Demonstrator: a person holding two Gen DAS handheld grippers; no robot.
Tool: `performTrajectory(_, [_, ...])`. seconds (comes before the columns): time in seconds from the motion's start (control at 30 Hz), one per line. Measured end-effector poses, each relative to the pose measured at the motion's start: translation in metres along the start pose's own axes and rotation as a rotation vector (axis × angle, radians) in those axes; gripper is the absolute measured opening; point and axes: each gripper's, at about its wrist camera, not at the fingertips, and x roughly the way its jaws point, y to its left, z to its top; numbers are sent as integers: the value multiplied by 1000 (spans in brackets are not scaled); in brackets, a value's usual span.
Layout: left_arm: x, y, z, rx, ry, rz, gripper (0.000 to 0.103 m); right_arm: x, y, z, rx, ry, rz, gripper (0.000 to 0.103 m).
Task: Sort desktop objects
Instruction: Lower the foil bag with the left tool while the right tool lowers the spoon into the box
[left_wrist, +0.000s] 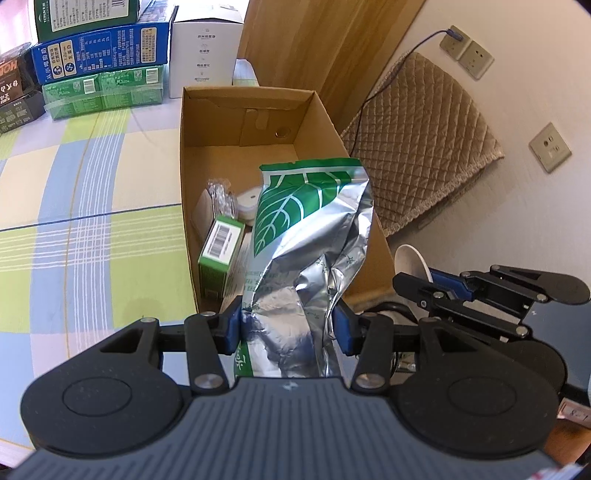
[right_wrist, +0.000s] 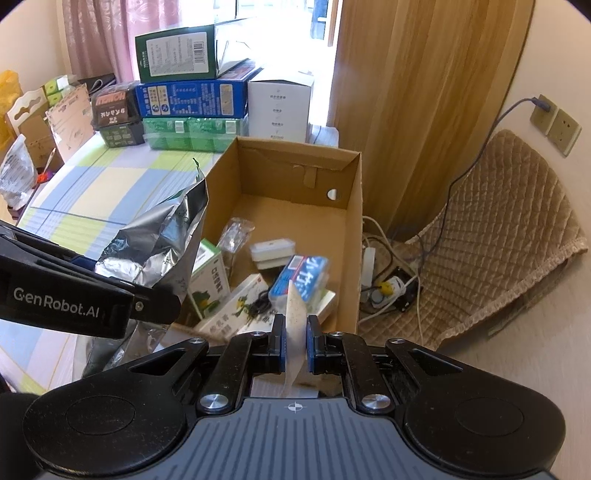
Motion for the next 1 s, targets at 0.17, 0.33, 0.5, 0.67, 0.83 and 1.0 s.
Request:
performTrajectory(0.17, [10, 8, 17, -25, 7, -11, 43, 13, -5, 16, 2, -2, -3, 7])
performTrajectory(0.33, [20, 14, 36, -40, 9, -16, 43, 27, -11, 31, -3, 1, -8, 7])
performTrajectory(0.5, [27, 20, 56, -57, 0, -34, 43, 39, -17, 45, 0, -1, -11, 7])
performTrajectory(0.67, [36, 27, 73, -76, -6, -52, 43, 52, -24, 59, 6, -6, -15, 7])
performTrajectory(0.83, [47, 30, 84, -85, -8, -63, 43, 65, -28, 72, 9, -2, -17, 7])
performTrajectory(1.0, [57, 37, 92, -121, -24, -98, 47, 78, -30, 78, 10, 7, -23, 7])
